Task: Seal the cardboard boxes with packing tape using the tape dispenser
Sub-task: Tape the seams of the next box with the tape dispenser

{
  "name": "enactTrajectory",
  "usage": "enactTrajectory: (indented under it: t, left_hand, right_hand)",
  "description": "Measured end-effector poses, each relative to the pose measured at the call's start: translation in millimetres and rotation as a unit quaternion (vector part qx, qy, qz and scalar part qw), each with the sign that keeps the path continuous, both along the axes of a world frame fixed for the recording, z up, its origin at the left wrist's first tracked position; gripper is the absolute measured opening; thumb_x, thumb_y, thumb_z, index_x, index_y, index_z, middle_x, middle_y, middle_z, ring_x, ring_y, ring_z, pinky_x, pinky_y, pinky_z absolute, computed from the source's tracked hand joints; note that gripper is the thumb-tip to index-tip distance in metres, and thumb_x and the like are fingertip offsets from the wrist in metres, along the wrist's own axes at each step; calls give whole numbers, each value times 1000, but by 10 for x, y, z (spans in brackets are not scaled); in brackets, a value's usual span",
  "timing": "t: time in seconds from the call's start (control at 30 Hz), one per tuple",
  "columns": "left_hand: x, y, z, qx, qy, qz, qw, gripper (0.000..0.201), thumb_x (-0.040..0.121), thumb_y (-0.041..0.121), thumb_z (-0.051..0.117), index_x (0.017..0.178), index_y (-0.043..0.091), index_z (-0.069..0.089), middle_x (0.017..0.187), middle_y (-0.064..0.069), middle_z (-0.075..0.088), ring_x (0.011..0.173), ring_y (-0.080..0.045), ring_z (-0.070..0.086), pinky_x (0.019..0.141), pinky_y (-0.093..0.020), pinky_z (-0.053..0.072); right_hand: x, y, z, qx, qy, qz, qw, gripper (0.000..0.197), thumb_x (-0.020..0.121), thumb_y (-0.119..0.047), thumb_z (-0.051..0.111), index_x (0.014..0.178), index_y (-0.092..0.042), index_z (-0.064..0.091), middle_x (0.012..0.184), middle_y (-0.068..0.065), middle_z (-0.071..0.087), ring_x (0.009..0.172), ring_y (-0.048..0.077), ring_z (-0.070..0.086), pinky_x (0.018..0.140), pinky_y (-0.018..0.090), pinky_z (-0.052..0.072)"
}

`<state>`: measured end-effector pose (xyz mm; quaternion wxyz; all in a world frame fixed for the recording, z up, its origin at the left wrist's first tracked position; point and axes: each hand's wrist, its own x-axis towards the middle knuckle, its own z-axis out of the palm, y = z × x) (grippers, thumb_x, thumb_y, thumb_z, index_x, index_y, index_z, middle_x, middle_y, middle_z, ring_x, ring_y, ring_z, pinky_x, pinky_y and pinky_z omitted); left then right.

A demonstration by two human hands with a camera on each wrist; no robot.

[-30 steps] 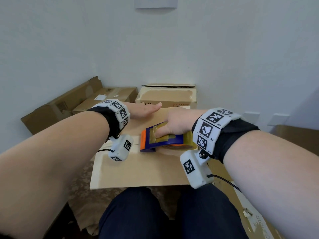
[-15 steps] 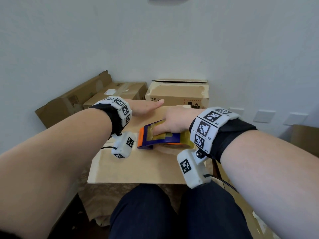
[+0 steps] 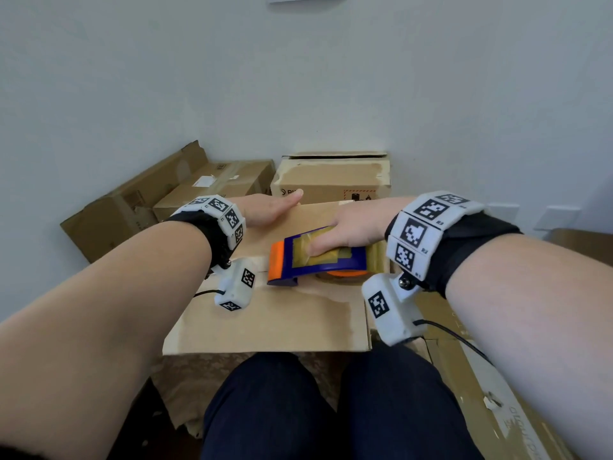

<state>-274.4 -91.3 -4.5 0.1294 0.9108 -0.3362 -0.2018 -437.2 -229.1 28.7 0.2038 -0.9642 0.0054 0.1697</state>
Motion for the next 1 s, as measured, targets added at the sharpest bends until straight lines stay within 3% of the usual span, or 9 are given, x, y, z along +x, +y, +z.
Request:
enactTrajectory:
  t: [0.1, 0.2, 0.3, 0.5, 0.57, 0.63, 0.77, 0.87, 1.0]
  left_hand:
    - [-5, -17, -3, 8, -1, -1, 1000, 122, 42, 102, -2, 137, 43, 46, 148, 5, 42, 136, -20, 37, 117, -44, 16]
    - [-27, -44, -3, 19, -2, 9, 1000, 121, 46, 101, -2, 140, 39, 43, 149, 6, 40, 138, -19, 34, 118, -43, 15]
    - [-46, -70, 4, 24, -3, 20, 1000, 105, 65, 90, 1, 144, 32, 40, 152, 4, 36, 140, -20, 31, 119, -41, 14]
    - [-150, -289, 61, 60, 2, -9, 998, 77, 88, 72, 8, 151, 29, 19, 157, 6, 18, 146, -17, 13, 120, -34, 2]
    - [-142, -363, 46, 85, -6, -64, 994, 104, 65, 94, 3, 151, 37, 14, 159, 9, 12, 147, -16, 9, 120, -41, 1]
    - [-19, -462, 6, 95, -15, -72, 993, 129, 44, 103, 1, 151, 34, 18, 159, 7, 16, 147, -17, 12, 120, -45, 6]
    - [78, -722, -118, 73, -5, -67, 995, 124, 52, 99, 9, 138, 18, 46, 145, -5, 45, 135, -27, 39, 114, -49, 23]
    - [228, -726, -297, 53, 3, -55, 997, 121, 44, 106, 14, 137, 36, 45, 147, 9, 41, 138, -20, 35, 115, -49, 20]
    - [-122, -698, -19, 79, -24, 5, 997, 136, 39, 104, 11, 145, 23, 39, 151, -5, 36, 139, -28, 33, 115, -49, 20]
  right_hand:
    - [-67, -91, 28, -27, 11, -29, 999, 30, 87, -57, 55, 81, -28, 59, 84, -5, 66, 79, 14, 60, 81, 28, 46]
    - [-91, -165, 62, -51, 17, -43, 998, 37, 85, -60, 55, 85, -24, 63, 88, 0, 67, 78, 16, 60, 83, 30, 46]
    - [-46, -183, 25, -117, 22, -54, 991, 59, 81, -67, 53, 95, -12, 68, 90, 6, 67, 82, 23, 62, 85, 35, 48]
    - [92, -70, -26, -191, 10, -47, 980, 59, 78, -71, 50, 74, -14, 60, 75, 5, 58, 76, 25, 57, 70, 33, 43]
    - [100, -51, -21, -196, 10, -44, 979, 56, 81, -69, 49, 72, -14, 57, 75, 5, 55, 78, 25, 55, 70, 33, 40]
    - [105, -45, -25, -200, 16, -48, 979, 55, 83, -67, 48, 73, -13, 56, 77, 5, 54, 81, 26, 55, 71, 33, 39]
    - [95, -52, -36, -191, 18, -65, 979, 55, 83, -67, 49, 74, -13, 53, 78, 6, 54, 84, 26, 55, 78, 35, 43]
    - [61, -64, -50, -186, 24, -67, 980, 59, 84, -67, 48, 87, -9, 59, 84, 7, 56, 91, 28, 57, 85, 38, 45]
    - [28, -101, -81, -161, 21, -65, 985, 66, 80, -69, 50, 110, -12, 62, 100, 9, 64, 95, 29, 60, 93, 42, 46]
